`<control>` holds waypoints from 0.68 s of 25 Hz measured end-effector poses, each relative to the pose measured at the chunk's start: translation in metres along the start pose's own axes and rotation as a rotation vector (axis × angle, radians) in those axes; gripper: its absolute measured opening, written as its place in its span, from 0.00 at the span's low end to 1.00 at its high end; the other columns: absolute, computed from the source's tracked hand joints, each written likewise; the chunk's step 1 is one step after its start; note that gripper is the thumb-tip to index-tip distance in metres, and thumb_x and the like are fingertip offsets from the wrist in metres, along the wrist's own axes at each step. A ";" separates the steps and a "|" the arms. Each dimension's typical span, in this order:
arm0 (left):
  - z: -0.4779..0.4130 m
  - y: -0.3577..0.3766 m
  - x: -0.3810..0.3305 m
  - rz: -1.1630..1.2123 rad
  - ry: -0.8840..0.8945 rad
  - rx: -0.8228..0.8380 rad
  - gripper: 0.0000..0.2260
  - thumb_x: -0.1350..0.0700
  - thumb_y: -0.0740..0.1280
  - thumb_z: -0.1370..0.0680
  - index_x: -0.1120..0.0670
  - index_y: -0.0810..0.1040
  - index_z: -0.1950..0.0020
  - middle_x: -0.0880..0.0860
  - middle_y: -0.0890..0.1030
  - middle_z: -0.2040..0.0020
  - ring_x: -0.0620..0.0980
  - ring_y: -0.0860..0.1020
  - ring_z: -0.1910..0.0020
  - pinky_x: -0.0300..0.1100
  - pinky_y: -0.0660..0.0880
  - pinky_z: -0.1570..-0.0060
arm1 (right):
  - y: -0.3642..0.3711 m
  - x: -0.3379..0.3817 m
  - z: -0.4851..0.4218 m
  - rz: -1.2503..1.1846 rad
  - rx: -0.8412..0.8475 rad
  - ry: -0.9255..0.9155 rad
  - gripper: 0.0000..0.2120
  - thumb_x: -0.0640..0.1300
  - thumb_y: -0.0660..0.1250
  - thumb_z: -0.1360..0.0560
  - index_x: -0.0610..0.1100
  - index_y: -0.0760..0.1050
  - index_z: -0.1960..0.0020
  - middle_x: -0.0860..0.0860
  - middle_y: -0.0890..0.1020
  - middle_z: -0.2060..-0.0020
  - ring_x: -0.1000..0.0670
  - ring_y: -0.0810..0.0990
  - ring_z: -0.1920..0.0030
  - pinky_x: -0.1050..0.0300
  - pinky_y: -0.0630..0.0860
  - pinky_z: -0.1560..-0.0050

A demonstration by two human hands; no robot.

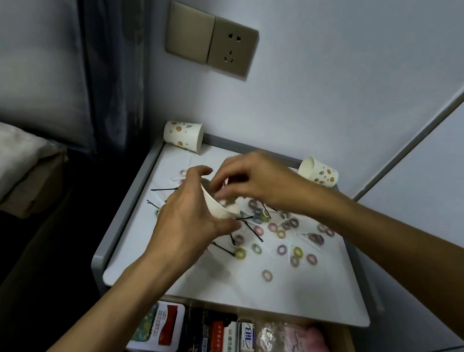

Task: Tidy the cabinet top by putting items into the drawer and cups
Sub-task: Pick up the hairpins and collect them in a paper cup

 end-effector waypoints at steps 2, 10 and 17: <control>0.000 -0.003 0.001 -0.011 -0.010 -0.021 0.41 0.47 0.81 0.38 0.45 0.64 0.30 0.46 0.77 0.45 0.50 0.76 0.46 0.46 0.75 0.51 | -0.014 -0.034 -0.009 -0.078 -0.234 0.117 0.04 0.39 0.73 0.27 0.47 0.83 0.55 0.54 0.84 0.63 0.57 0.80 0.64 0.64 0.75 0.60; -0.005 -0.008 0.003 0.014 -0.023 -0.041 0.41 0.48 0.81 0.38 0.45 0.64 0.30 0.48 0.77 0.42 0.52 0.77 0.46 0.52 0.77 0.48 | 0.015 -0.165 -0.027 0.185 -0.287 0.632 0.04 0.43 0.73 0.28 0.42 0.82 0.56 0.46 0.85 0.56 0.50 0.80 0.55 0.61 0.71 0.57; -0.006 -0.006 0.006 0.007 -0.025 -0.017 0.41 0.47 0.81 0.37 0.45 0.63 0.29 0.47 0.76 0.40 0.51 0.75 0.44 0.43 0.73 0.51 | 0.012 -0.176 -0.032 0.135 -0.357 0.675 0.02 0.37 0.72 0.28 0.39 0.81 0.58 0.44 0.85 0.56 0.48 0.81 0.57 0.60 0.71 0.58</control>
Point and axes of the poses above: each hand's wrist, its own z-axis away from the middle knuckle, its own y-axis out of the palm, x = y × z, the point moved 2 cm from there along -z, towards the middle knuckle
